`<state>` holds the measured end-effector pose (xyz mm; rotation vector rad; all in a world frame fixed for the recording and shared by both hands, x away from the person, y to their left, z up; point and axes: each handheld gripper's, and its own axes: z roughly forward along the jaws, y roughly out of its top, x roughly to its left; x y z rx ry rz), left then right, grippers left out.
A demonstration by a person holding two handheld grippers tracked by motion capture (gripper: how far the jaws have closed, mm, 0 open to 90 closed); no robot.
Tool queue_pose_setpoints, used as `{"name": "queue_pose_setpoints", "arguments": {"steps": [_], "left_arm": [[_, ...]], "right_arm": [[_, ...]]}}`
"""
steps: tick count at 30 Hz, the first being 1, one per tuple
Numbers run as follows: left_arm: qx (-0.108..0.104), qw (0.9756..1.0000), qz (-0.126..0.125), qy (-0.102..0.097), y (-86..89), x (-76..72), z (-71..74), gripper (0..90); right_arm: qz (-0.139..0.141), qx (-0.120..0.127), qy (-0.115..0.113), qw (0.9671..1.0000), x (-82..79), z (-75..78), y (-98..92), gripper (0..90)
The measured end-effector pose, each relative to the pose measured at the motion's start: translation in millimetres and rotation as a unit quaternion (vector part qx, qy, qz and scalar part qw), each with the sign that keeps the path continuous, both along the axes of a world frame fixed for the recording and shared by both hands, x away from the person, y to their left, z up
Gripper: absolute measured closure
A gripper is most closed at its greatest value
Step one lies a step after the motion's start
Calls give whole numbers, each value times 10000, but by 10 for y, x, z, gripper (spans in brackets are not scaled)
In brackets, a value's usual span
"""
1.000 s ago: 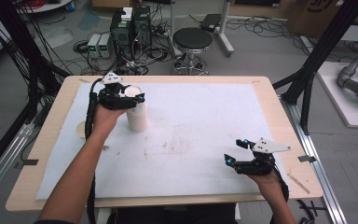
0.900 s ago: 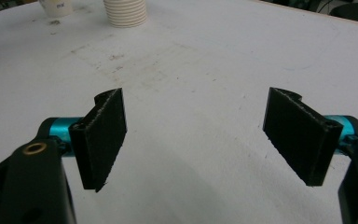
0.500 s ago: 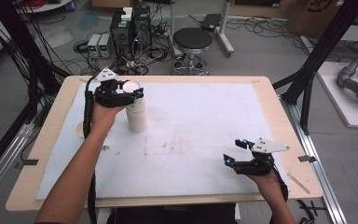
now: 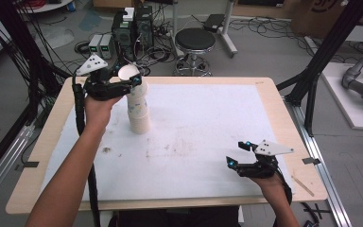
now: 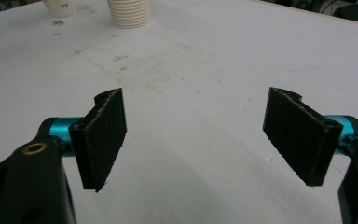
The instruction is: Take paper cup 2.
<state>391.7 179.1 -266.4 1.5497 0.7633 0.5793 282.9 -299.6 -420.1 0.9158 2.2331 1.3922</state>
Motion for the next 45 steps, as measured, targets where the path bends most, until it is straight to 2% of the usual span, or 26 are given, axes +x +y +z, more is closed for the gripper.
{"name": "queue_pose_setpoints", "arguments": {"steps": [6, 9, 16, 19, 23, 35, 39, 45], "left_arm": [[-66, 9996, -171, -220, -43, -127, 106, 359], [-107, 9987, -416, -271, -87, -203, 98, 358], [-132, 9952, -955, -181, -226, -376, -92, 357], [-34, 9940, -1085, -105, -287, -432, -201, 355], [107, 9930, -1173, -36, -355, -486, -333, 355], [-5, 9913, -1308, 112, -380, -550, -541, 354], [18, 9904, -1378, 125, -388, -559, -595, 354], [43, 9903, -1379, 176, -396, -573, -668, 354]], "right_arm": [[-7, 8, 17, 10000, -13, 9, 8, 219], [7, 16, 11, 10000, -12, 10, 24, 219], [39, 29, 8, 10000, -15, 11, 37, 219], [64, 1, 31, 10000, -12, 9, 48, 219], [103, -11, 51, 9999, -8, 0, 65, 219], [113, -9, 70, 9999, -6, -3, 77, 219], [157, -16, 75, 9998, 3, -7, 87, 219], [266, 20, 79, 9996, 27, 2, 136, 219]]}}
